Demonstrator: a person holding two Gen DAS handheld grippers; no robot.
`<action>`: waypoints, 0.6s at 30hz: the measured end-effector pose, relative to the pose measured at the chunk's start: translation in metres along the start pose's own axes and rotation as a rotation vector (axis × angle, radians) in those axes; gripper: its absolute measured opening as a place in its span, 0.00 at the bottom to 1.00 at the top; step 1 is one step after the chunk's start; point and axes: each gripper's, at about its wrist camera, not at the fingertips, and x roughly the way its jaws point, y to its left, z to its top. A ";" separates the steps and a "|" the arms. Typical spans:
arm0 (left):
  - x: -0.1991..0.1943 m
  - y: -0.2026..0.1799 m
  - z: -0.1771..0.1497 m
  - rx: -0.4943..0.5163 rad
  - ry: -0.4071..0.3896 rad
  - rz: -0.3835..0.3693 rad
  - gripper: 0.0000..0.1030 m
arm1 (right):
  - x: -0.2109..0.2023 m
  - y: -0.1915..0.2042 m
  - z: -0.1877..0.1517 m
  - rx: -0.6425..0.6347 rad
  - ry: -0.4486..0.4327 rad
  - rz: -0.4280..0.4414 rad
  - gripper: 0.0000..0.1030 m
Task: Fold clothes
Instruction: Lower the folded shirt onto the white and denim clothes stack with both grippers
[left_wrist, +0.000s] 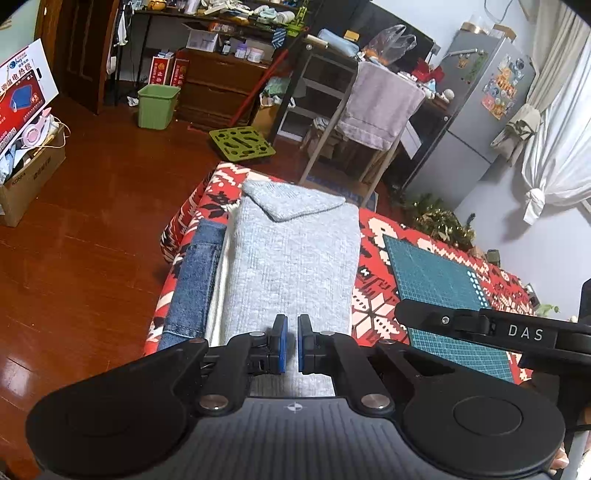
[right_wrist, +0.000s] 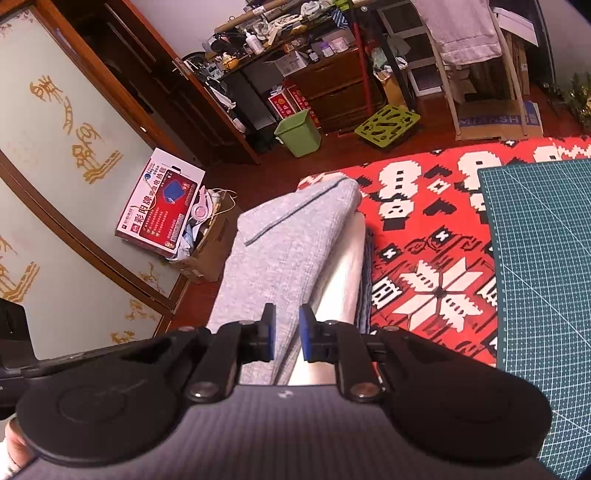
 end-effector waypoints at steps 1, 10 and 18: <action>-0.001 0.001 0.000 0.000 -0.002 -0.002 0.04 | 0.001 0.001 0.001 0.002 -0.002 0.000 0.16; 0.003 0.014 -0.002 0.007 -0.006 -0.034 0.04 | 0.007 0.021 0.003 -0.040 -0.011 -0.012 0.16; -0.002 0.018 -0.001 -0.005 -0.052 -0.074 0.04 | 0.014 0.012 0.002 -0.004 0.011 0.007 0.16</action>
